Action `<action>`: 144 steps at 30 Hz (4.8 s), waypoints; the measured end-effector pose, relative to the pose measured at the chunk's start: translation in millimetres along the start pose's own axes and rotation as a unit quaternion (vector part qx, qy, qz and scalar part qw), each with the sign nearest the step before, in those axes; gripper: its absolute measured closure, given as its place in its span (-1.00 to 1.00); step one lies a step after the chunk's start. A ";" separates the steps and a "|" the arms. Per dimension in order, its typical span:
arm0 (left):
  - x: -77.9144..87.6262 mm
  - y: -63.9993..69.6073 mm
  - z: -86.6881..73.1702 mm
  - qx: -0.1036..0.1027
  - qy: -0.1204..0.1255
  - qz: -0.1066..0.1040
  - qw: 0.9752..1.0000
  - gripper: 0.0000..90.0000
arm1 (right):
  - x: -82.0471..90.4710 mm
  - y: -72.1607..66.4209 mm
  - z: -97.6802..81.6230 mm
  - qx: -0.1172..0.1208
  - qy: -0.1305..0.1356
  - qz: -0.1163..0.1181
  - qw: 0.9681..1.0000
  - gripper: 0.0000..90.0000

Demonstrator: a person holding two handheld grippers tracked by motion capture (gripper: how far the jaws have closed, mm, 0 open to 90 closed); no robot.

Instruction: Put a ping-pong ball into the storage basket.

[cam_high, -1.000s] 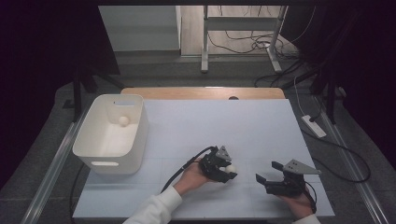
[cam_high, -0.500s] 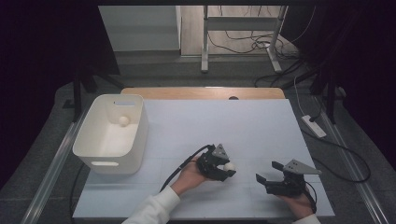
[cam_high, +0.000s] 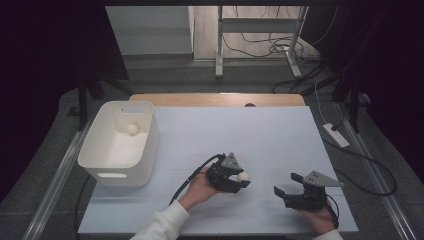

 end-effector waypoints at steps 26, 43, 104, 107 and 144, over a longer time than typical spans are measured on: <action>40.6 -8.0 -1.1 0.016 0.053 0.018 0.998 0.14 | 0.0 -0.5 -0.1 -0.002 0.000 -0.003 1.000 -0.73; 65.6 -12.3 4.7 0.011 0.082 0.035 0.996 0.14 | 0.2 -1.8 1.1 0.004 0.002 0.001 1.000 -0.73; 134.3 -50.1 3.1 0.057 0.146 0.082 0.984 0.14 | -0.8 -2.0 0.9 0.010 -0.002 0.002 1.000 -0.73; 138.9 -52.2 2.9 0.059 0.151 0.087 0.983 0.14 | -0.9 -1.7 0.8 0.011 -0.002 0.002 1.000 -0.73; 175.6 -72.1 -2.5 0.077 0.176 0.136 0.972 0.14 | -1.2 -2.4 0.7 0.011 -0.001 0.002 1.000 -0.73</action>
Point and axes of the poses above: each handheld gripper's, and its own axes: x roughly backward along the jaws, z roughly out of its top, y roughly to its right, the point moved 9 cm from there along -x, roughly forward along the jaws, and after that the axes turned 4 degrees about -x, right-handed, at the moved point
